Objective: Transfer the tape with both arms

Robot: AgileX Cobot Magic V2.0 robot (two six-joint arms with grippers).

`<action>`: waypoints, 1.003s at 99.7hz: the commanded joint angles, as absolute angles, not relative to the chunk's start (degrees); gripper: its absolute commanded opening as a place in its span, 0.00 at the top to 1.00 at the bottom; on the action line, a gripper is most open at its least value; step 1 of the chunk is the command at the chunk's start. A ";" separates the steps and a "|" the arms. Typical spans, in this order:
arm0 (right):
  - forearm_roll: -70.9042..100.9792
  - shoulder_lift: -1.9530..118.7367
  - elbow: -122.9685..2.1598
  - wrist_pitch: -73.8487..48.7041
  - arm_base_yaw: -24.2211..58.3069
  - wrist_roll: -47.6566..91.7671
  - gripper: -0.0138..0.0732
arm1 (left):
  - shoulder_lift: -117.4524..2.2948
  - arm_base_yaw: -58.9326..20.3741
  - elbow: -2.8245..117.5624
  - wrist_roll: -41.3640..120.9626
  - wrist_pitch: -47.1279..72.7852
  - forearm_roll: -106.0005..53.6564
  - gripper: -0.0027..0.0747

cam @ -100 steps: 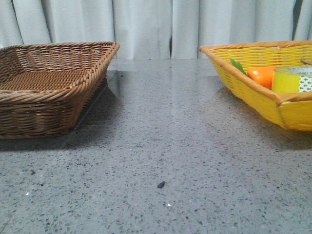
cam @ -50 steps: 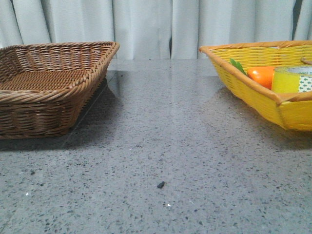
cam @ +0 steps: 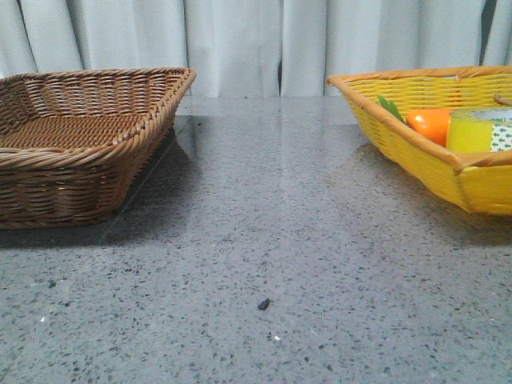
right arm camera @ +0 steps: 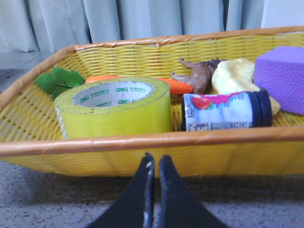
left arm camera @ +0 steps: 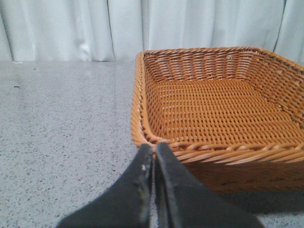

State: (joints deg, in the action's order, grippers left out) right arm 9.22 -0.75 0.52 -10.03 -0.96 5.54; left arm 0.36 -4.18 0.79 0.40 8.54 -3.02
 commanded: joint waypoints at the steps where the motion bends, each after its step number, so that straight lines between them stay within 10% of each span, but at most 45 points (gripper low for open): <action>1: 11.89 -1.30 -2.26 -6.71 -1.26 5.96 0.92 | -0.64 -4.06 4.72 0.00 4.71 -3.87 0.99; 72: 13.66 29.88 -30.90 -22.46 -1.15 6.06 0.91 | -16.99 -4.06 15.75 0.00 0.94 -3.87 0.99; 100: 13.66 46.82 -43.73 -31.20 0.25 8.77 0.59 | -16.99 -4.06 15.75 0.00 0.54 -3.87 0.99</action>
